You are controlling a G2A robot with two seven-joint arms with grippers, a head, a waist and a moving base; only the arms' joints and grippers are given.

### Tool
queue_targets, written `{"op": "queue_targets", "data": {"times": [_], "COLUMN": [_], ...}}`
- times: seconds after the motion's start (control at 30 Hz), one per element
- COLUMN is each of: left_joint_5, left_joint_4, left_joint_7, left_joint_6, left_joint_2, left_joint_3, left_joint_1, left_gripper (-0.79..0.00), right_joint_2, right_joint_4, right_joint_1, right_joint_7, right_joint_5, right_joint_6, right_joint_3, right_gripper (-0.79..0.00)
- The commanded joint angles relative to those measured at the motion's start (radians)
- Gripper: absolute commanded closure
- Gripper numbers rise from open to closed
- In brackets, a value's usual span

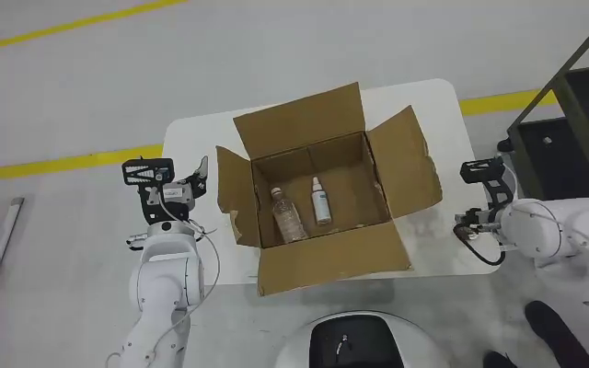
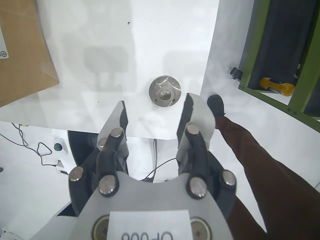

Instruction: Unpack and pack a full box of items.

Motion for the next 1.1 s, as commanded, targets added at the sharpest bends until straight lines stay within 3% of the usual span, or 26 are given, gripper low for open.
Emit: {"op": "queue_targets", "data": {"times": [0.0,0.2,0.6,0.67,0.73,0.93,1.0,1.07], "left_joint_5": [0.000,0.000,0.000,0.000,0.000,0.000,0.000,0.000], "left_joint_4": [0.000,0.000,0.000,0.000,0.000,0.000,0.000,0.000], "left_joint_7": [0.000,0.000,0.000,0.000,0.000,0.000,0.000,0.000], "left_joint_6": [0.000,0.000,0.000,0.000,0.000,0.000,0.000,0.000], "left_joint_2": [0.000,0.000,0.000,0.000,0.000,0.000,0.000,0.000], "left_joint_3": [0.000,0.000,0.000,0.000,0.000,0.000,0.000,0.000], "left_joint_1": [0.000,0.000,0.000,0.000,0.000,0.000,0.000,0.000], "left_gripper": [-0.785,-0.785,-0.785,-0.785,-0.785,-0.785,-0.785,-0.785], "right_joint_2": [0.000,0.000,0.015,0.022,0.029,0.055,0.064,0.074], "right_joint_4": [0.000,0.000,0.084,0.106,0.130,0.176,0.184,0.189], "right_joint_1": [0.000,0.000,0.054,0.067,0.080,0.111,0.122,0.132], "right_joint_7": [0.000,0.000,0.000,0.000,0.000,0.000,0.000,0.000], "right_joint_5": [-0.001,-0.001,-0.013,-0.011,-0.002,0.002,0.010,0.006], "right_joint_6": [0.000,0.000,-0.133,-0.147,-0.168,-0.178,-0.164,-0.159], "right_joint_3": [0.000,0.000,-0.003,-0.009,-0.027,-0.097,-0.112,-0.128], "right_gripper": [-0.785,-0.785,-0.785,-0.471,-0.308,-0.397,-0.529,-0.520]}}
